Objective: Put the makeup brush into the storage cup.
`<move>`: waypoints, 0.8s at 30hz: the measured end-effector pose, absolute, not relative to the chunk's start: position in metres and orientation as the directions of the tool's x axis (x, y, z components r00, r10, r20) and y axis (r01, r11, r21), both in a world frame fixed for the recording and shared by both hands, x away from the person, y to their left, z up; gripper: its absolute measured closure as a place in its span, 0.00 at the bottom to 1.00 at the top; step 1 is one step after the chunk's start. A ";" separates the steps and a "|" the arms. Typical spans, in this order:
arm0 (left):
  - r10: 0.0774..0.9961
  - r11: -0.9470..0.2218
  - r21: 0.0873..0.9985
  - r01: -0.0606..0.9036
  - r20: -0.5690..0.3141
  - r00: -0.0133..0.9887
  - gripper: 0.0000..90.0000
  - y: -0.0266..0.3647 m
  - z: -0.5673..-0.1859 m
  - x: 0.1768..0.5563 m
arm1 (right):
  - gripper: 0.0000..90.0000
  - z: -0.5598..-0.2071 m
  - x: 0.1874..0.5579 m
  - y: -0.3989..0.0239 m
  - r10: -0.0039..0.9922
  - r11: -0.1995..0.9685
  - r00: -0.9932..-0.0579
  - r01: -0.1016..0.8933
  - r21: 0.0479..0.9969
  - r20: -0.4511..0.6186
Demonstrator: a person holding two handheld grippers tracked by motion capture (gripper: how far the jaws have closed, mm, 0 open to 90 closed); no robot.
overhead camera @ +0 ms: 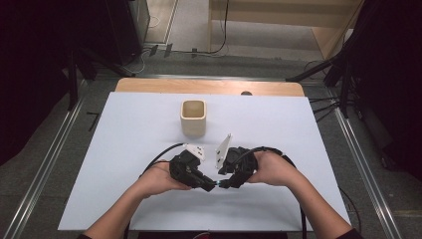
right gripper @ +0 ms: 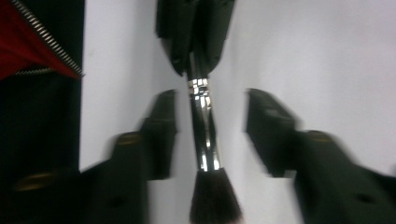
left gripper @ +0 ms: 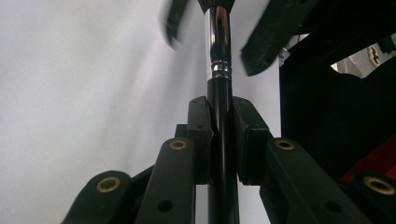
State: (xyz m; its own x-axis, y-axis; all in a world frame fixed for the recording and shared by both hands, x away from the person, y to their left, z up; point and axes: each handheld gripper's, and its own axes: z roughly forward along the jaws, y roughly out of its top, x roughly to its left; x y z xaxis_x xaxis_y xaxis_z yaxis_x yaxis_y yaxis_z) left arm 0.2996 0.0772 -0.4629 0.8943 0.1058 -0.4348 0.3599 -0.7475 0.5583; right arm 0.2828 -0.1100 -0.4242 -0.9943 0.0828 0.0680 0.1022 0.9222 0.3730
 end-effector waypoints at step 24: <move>0.188 -0.692 0.574 0.437 -0.442 0.877 0.88 0.087 -0.468 0.302 | 0.18 -0.419 0.273 -0.125 0.250 0.834 -0.966 0.251 0.492 0.068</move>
State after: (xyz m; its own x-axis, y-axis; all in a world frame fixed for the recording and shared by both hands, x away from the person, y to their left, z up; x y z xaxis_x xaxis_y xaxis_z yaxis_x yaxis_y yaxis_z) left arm 0.3020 0.0866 -0.4677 0.8772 0.1879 -0.4418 0.4373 -0.6924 0.5739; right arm 0.2728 -0.1254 -0.4188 -0.9658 0.2502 0.0679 0.2506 0.8336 0.4922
